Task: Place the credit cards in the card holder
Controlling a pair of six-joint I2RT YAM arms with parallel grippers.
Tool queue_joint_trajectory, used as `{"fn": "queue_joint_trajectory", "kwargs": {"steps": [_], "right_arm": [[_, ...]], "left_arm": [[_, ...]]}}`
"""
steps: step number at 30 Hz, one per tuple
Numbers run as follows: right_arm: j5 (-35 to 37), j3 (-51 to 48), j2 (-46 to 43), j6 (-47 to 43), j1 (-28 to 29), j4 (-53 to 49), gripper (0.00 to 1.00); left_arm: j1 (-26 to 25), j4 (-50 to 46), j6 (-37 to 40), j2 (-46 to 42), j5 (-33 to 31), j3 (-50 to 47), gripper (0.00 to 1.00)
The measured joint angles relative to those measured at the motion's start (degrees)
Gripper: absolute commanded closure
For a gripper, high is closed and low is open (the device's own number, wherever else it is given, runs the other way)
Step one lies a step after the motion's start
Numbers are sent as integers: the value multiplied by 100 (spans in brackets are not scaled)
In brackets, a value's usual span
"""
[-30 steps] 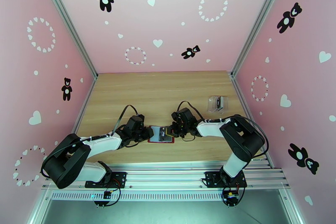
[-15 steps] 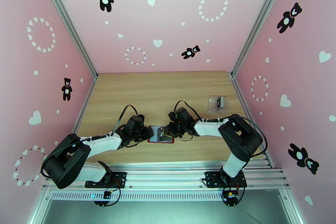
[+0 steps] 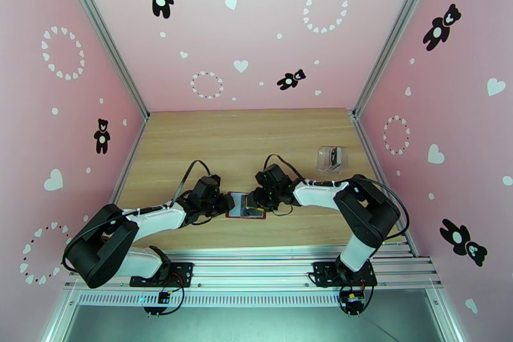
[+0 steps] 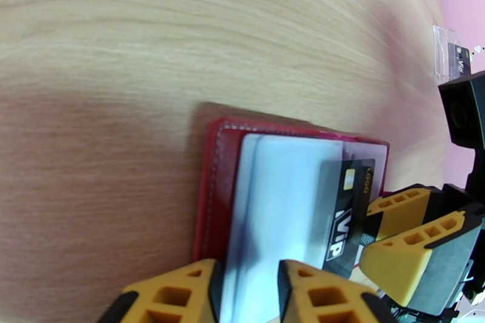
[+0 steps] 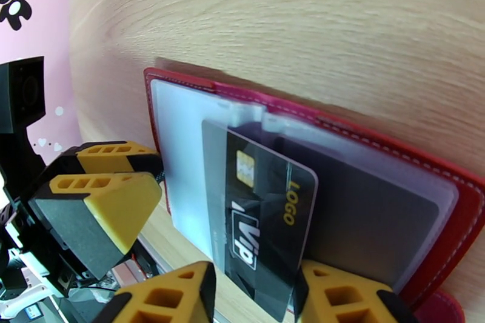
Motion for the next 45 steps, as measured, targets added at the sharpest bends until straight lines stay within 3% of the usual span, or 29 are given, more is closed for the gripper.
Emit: {"fn": "queue_joint_trajectory", "kwargs": {"steps": [17,35,45], "right_arm": [[699,866,374,-103,511,-927,57],[966,883,284,-267,686,-1233,57],[1106,625,201,13,713,-986,80]], "left_arm": [[2,0,0,0,-22,0,68],[0,2,0,2,-20,0,68],[-15,22,0,4,-22,-7,68]]}}
